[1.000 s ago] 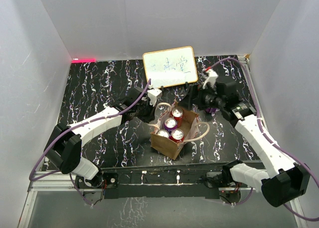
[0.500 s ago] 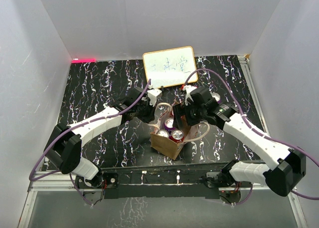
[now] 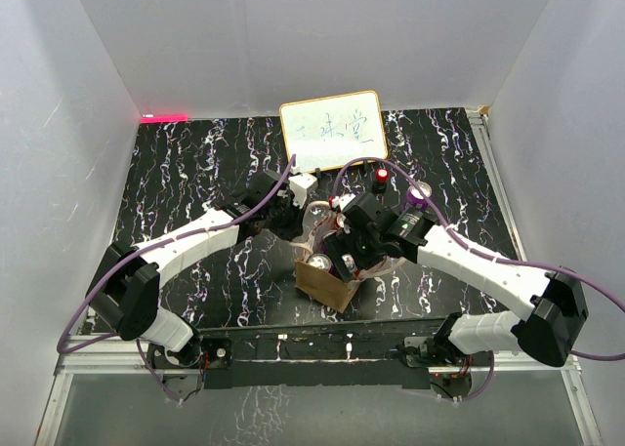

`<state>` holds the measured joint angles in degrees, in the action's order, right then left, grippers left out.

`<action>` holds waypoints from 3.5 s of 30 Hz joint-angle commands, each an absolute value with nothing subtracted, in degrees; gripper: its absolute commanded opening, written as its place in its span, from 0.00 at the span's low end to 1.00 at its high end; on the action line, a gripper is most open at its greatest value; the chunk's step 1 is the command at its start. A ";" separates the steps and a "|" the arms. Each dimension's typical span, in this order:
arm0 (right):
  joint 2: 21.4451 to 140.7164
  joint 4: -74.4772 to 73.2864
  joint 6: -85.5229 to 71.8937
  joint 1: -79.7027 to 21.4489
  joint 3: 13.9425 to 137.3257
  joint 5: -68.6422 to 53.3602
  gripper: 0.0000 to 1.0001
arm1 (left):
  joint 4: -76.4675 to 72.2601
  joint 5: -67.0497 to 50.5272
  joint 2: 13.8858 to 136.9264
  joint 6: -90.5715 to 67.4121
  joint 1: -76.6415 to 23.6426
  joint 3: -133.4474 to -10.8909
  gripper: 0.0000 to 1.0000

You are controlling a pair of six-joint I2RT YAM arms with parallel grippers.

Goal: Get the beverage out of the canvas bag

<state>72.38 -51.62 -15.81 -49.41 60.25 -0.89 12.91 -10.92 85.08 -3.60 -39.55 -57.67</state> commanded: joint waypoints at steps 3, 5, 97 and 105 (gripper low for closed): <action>73.72 -51.35 -16.86 -51.04 62.61 3.47 0.98 | 14.50 -11.42 83.98 -3.06 -40.17 -59.51 0.00; 75.07 -50.48 -16.59 -51.15 62.49 4.29 0.98 | 14.46 -11.43 84.10 -2.98 -40.21 -59.50 0.00; 61.96 -45.64 -26.19 -48.82 71.17 57.46 0.08 | 14.85 -11.51 84.18 -2.96 -40.24 -59.83 0.00; 60.74 -44.38 -27.74 -21.80 65.15 33.39 0.07 | 14.85 -11.61 84.25 -3.08 -40.25 -59.77 0.00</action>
<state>62.35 -49.71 -25.47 -28.95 65.63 40.66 13.76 -11.09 85.82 -3.40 -39.72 -58.41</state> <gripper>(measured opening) 0.685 0.046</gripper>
